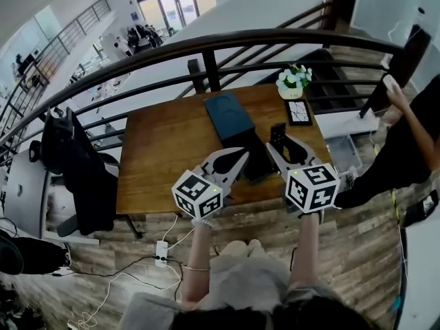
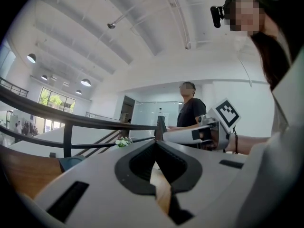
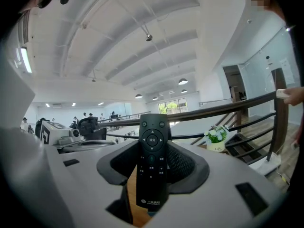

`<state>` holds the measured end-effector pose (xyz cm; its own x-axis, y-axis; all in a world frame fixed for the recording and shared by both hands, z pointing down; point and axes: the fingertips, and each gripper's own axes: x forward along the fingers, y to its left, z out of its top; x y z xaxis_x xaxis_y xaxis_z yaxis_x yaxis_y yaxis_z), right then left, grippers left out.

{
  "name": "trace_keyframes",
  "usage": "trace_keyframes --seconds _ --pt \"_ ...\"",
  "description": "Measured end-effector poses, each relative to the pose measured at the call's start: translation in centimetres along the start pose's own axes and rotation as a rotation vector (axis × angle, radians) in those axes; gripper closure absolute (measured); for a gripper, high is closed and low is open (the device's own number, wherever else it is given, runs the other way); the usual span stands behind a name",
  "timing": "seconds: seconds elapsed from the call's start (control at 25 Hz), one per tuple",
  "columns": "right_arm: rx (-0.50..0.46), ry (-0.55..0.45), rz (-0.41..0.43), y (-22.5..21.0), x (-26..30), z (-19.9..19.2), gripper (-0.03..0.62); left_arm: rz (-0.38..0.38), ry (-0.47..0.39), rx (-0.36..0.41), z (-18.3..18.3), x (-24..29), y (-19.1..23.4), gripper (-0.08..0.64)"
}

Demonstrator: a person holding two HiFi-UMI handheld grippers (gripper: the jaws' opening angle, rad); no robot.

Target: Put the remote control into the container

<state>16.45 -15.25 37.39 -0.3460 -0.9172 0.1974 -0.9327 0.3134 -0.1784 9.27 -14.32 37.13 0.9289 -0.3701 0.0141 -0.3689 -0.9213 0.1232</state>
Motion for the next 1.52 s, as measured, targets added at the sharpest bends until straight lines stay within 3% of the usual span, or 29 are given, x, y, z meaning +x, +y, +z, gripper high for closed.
trace_keyframes --seconds 0.92,1.52 --pt "0.03 0.158 0.028 -2.1 10.9 -4.0 0.396 0.026 0.075 -0.117 -4.6 1.6 10.2 0.557" --pt "0.01 0.395 0.136 -3.3 15.7 -9.8 0.396 0.114 0.139 -0.247 -9.3 2.9 13.1 0.557"
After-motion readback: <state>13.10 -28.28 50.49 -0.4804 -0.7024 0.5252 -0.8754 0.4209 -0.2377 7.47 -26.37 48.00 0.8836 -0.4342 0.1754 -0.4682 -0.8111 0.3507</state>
